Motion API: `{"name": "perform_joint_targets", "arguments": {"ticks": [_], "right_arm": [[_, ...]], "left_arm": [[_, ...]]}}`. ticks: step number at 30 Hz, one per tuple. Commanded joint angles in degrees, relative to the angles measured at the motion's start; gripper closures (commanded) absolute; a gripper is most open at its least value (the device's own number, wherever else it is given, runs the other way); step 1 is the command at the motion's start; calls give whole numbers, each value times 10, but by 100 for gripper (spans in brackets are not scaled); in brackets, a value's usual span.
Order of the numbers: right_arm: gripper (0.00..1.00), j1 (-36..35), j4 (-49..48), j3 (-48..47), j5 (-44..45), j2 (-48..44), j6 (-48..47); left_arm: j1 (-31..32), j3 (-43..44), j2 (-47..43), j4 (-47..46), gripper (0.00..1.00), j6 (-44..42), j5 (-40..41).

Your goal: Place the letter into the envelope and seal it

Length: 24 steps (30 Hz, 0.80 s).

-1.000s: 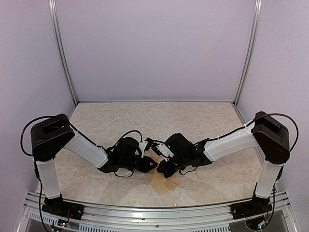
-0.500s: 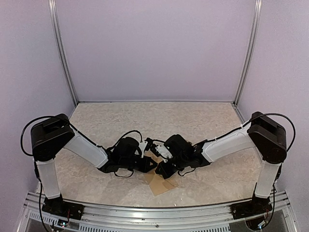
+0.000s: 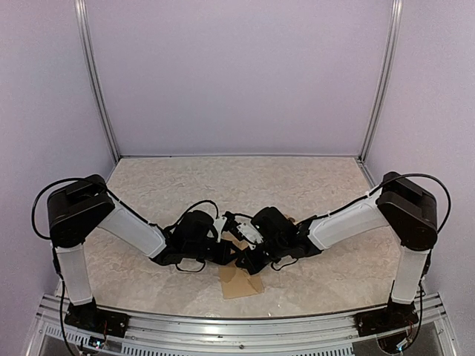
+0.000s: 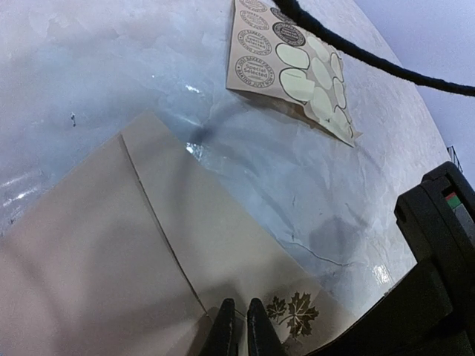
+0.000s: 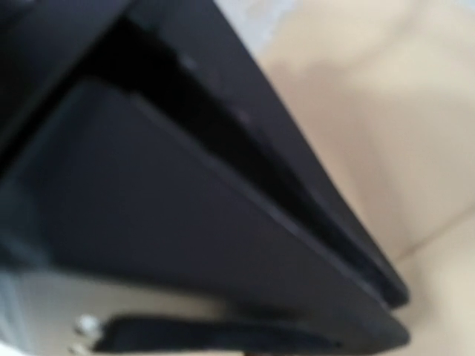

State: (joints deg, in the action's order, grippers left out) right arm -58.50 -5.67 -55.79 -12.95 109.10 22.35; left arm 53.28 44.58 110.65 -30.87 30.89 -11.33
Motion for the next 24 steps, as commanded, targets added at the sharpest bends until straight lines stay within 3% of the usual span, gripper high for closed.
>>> {"name": "perform_joint_targets", "arguments": {"ticks": [1,10,17,24], "right_arm": [[100,-7,0,-9,-30,28,2],[100,-7,6,-6,-32,32,9],[77,-6,-7,11,-46,7,17],[68,-5,-41,38,-79,-47,29]], "left_arm": [[-1,-9,5,11,94,0,-1],[1,-14,-3,10,94,5,8],[0,-24,-66,18,93,13,24],[-1,-45,-134,50,93,9,63]]}}
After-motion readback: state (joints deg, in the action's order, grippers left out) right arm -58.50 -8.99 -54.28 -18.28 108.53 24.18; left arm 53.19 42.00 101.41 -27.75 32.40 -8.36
